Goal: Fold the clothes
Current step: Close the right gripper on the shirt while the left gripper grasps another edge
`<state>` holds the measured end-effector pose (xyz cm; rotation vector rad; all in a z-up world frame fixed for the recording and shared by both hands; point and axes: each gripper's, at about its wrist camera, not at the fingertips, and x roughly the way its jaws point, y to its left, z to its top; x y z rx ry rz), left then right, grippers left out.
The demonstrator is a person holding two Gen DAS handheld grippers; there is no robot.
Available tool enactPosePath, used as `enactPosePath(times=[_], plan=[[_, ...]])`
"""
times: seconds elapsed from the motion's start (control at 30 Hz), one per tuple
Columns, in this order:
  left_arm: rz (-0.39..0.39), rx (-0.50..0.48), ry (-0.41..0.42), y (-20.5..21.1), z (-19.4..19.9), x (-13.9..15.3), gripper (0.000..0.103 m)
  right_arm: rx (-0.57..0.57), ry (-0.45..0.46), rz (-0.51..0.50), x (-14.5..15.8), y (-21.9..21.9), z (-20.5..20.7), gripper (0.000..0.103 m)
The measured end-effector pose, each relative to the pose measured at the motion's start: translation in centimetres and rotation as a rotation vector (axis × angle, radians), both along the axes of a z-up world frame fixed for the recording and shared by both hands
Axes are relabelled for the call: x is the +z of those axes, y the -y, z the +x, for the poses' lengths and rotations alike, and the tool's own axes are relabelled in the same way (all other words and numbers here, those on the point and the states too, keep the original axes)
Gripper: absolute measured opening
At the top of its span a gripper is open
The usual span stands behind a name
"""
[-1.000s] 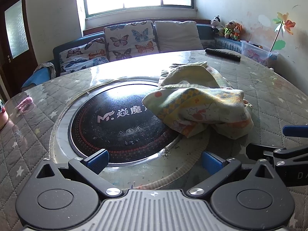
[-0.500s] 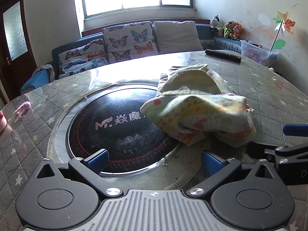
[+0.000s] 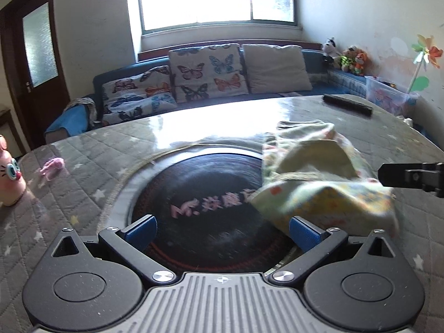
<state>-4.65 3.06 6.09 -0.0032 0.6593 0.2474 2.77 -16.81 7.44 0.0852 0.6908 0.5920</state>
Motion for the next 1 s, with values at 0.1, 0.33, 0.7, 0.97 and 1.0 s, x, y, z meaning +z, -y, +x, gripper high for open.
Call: enactPosePath(times=[0.1, 0.33, 0.7, 0.97, 1.0], plan=[[0.008, 0.022, 0.001, -0.9, 0.2, 0.1, 0.103, 0.030, -0.052, -0.002, -1.1, -1.4, 1.9, 0.076], [0.024, 0.057, 0.010, -2.2, 0.4, 0.6, 0.103, 0.078, -0.111, 0.043, -2.5, -2.5, 3.2, 0.042], [0.054, 0.076, 0.045, -3.2, 1.0, 1.9, 0.103, 0.294, 0.006, 0.031, 1.0, -2.8, -3.5, 0.011], [0.075, 0.013, 0.080, -3.0, 2.3, 3.1, 0.103, 0.443, -0.027, 0.003, 0.9, -3.1, -6.9, 0.021], [0.068, -0.015, 0.079, -2.7, 2.7, 3.0, 0.103, 0.433, -0.020, 0.008, 1.2, -2.7, -6.8, 0.027]])
